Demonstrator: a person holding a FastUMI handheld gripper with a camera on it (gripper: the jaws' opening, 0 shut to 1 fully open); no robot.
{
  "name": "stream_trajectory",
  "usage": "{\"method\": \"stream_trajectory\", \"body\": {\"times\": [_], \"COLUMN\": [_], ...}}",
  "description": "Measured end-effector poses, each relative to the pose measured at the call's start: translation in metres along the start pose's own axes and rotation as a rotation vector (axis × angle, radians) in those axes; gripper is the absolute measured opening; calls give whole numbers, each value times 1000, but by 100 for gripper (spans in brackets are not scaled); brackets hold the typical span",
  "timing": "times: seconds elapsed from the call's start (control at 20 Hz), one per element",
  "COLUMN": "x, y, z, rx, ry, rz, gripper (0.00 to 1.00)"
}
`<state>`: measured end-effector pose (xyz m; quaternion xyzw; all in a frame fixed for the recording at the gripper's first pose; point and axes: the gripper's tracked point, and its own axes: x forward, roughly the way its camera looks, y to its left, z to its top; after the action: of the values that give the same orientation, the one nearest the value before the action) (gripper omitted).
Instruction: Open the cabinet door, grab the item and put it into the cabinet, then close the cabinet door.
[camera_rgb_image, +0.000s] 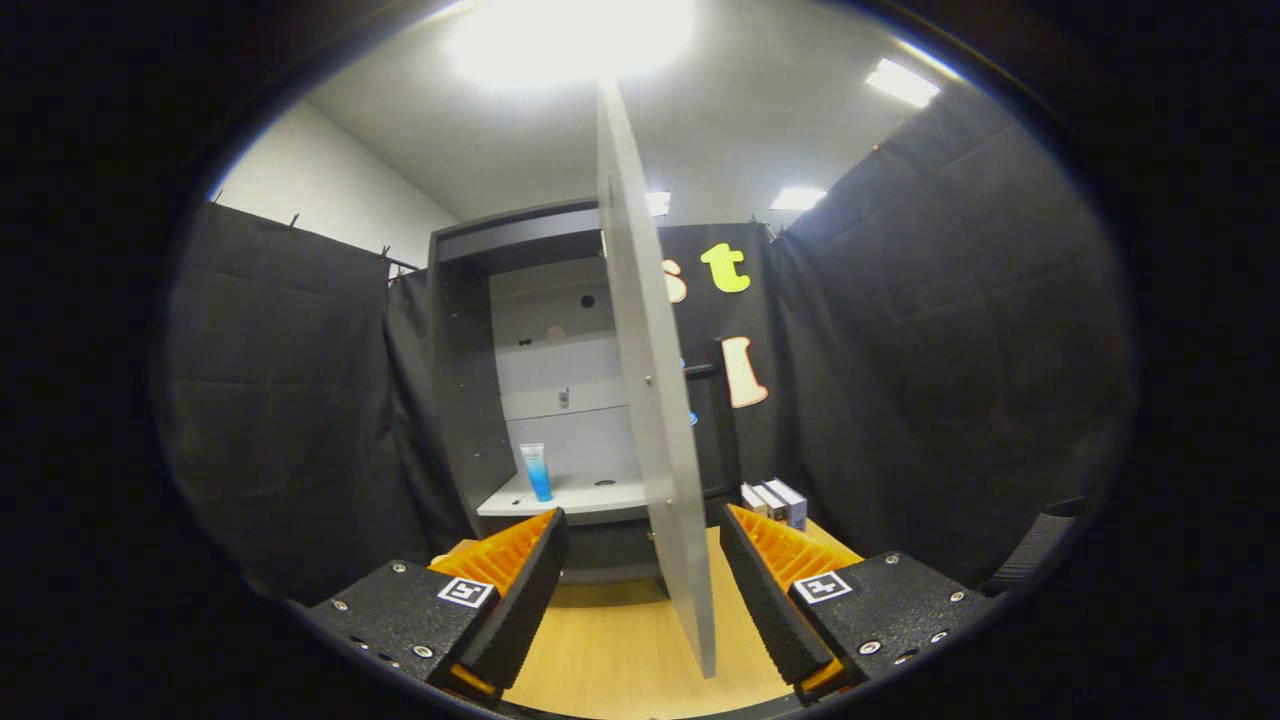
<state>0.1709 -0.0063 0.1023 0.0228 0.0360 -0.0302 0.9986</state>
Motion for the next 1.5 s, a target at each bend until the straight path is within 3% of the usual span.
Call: {"method": "stream_trajectory", "body": {"times": [0.3, 0.5, 0.8, 1.05, 1.5], "x": [14, 32, 61, 59, 52], "y": [-64, -109, -116, -107, -59], "z": [16, 24, 35, 40, 30], "rx": [33, -55, -149, -230, -204], "ry": [-32, -93, -114, -125, -118], "rz": [-171, -345, -437, -466, -380], "gripper": [94, 94, 94, 91, 91]}}
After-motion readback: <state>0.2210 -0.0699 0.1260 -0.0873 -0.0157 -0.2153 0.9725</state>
